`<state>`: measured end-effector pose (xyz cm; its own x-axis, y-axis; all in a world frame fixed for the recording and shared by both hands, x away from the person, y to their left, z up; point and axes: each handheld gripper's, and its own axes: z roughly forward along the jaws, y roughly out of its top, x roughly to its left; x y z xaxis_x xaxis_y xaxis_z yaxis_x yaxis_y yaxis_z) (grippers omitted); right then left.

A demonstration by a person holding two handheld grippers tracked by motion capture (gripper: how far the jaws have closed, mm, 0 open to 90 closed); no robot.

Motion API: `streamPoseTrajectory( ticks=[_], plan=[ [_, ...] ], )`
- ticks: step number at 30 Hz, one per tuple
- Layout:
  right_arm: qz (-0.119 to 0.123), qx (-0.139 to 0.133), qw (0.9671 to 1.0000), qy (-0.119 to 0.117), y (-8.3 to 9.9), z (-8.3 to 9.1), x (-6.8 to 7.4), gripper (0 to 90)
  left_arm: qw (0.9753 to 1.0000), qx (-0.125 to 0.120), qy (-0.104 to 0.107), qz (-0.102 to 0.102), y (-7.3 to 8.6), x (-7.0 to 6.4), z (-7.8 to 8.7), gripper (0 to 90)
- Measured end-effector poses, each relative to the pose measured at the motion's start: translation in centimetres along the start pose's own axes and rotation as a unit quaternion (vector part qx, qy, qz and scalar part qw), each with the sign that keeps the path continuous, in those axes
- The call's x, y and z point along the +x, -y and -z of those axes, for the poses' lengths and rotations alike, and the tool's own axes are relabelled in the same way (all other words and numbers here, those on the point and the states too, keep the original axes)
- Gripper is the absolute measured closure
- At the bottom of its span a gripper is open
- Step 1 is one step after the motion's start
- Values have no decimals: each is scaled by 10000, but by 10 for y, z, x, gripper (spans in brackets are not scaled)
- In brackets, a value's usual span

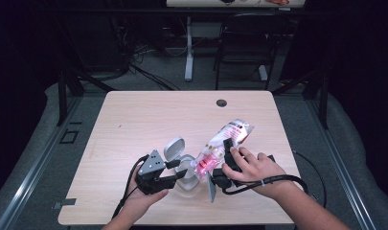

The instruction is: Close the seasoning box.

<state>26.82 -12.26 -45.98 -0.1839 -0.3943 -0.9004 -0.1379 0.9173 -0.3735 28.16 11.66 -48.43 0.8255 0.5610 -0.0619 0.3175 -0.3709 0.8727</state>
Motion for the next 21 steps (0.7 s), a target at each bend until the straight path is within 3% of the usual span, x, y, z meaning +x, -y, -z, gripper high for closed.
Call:
streamPoseTrajectory(
  ticks=[14,21],
  plan=[
    [-33,56,10000,-30,-1,0,-2,808,9999,68,73,-110,-1,-9,-10,575],
    [-49,50,10000,-57,-3,-2,-1,809,9996,86,90,-249,-2,-16,-16,638]
  ],
)
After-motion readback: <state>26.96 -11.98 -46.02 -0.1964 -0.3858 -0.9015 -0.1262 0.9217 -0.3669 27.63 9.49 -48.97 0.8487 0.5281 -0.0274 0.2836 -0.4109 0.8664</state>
